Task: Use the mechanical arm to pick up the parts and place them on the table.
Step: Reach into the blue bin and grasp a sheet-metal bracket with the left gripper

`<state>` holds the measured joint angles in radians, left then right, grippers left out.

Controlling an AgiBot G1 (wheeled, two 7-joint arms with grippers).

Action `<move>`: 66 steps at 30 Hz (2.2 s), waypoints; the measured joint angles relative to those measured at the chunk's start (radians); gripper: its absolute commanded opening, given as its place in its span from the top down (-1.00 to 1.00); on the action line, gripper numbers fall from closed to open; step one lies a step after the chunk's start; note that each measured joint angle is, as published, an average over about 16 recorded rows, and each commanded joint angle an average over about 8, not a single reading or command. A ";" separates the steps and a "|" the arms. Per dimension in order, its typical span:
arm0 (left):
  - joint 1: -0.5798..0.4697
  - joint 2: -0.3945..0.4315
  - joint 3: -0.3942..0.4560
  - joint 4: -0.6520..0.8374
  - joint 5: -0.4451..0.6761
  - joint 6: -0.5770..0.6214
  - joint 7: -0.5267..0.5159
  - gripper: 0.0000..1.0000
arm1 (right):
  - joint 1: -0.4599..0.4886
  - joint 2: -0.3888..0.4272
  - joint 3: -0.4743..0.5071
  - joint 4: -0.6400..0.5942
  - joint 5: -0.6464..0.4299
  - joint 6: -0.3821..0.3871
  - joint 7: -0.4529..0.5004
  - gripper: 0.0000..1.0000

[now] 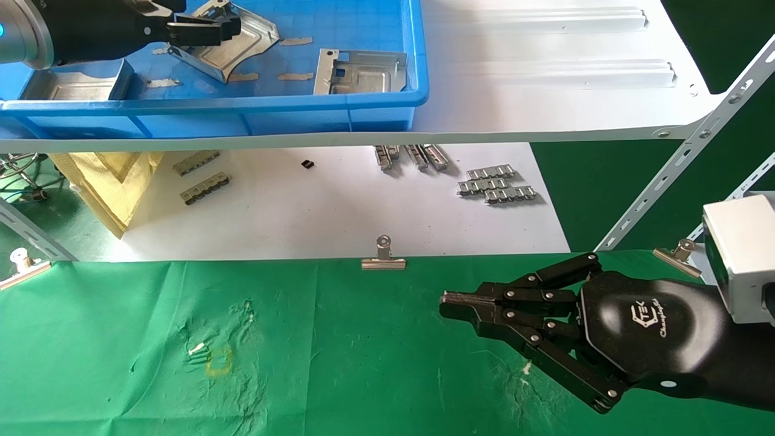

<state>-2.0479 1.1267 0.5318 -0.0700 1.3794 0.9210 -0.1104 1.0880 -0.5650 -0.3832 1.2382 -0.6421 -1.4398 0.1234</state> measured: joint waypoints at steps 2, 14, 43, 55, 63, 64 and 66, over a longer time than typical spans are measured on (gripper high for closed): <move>-0.004 0.001 0.002 0.013 0.003 -0.001 0.005 1.00 | 0.000 0.000 0.000 0.000 0.000 0.000 0.000 1.00; -0.010 -0.008 0.005 0.050 0.009 -0.013 0.037 1.00 | 0.000 0.000 0.000 0.000 0.000 0.000 0.000 1.00; -0.023 -0.096 -0.047 0.016 -0.071 0.237 0.139 1.00 | 0.000 0.000 0.000 0.000 0.000 0.000 0.000 -1.00; 0.094 -0.210 -0.059 -0.124 -0.173 0.629 0.272 1.00 | 0.000 0.000 0.000 0.000 0.000 0.000 0.000 -1.00; 0.298 -0.354 0.032 -0.431 -0.333 0.687 0.354 1.00 | 0.000 0.000 0.000 0.000 0.000 0.000 0.000 -1.00; 0.321 -0.373 0.049 -0.467 -0.349 0.686 0.368 1.00 | 0.000 0.000 0.000 0.000 0.000 0.000 0.000 -1.00; 0.361 -0.409 0.086 -0.529 -0.374 0.683 0.401 1.00 | 0.000 0.000 0.000 0.000 0.000 0.000 0.000 -1.00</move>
<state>-1.6872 0.7175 0.6174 -0.5993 1.0055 1.6039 0.2905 1.0880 -0.5650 -0.3833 1.2382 -0.6421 -1.4398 0.1233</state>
